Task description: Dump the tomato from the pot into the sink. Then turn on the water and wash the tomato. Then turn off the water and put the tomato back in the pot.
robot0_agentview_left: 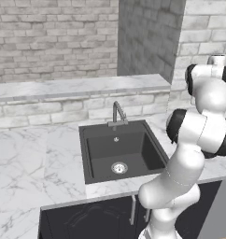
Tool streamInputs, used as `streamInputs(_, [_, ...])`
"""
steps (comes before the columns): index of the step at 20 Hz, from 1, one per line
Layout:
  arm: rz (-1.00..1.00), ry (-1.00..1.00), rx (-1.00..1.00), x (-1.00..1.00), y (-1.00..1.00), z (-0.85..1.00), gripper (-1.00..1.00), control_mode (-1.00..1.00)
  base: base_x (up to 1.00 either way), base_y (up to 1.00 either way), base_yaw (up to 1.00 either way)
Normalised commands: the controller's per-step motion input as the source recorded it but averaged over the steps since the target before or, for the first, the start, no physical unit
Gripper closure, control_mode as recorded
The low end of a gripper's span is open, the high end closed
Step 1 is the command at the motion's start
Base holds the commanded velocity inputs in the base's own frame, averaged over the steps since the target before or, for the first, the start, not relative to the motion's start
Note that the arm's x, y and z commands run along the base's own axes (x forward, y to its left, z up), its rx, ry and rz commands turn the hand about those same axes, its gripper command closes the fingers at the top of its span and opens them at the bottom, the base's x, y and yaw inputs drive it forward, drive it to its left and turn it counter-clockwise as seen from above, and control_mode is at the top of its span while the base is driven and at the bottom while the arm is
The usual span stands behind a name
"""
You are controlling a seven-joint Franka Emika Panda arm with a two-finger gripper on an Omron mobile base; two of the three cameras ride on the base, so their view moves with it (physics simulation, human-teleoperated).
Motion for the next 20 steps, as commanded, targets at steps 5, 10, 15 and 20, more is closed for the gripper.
streamInputs(5, [0.00, -0.08, 0.01, 0.31, -0.25, -0.26, 1.00, -1.00, 0.00, 0.00, 0.00])
streamInputs(10, [0.00, -0.13, 0.02, 0.15, -0.02, -0.23, 1.00, -1.00, 0.00, 0.00, 0.00])
streamInputs(15, [-0.01, -0.01, 0.03, -0.03, -0.01, -0.11, 1.00, -1.00, 0.00, 0.00, 0.00])
streamInputs(20, [0.00, 0.00, 0.00, -0.01, 0.00, -0.58, 1.00, -1.00, 0.00, 0.00, 0.00])
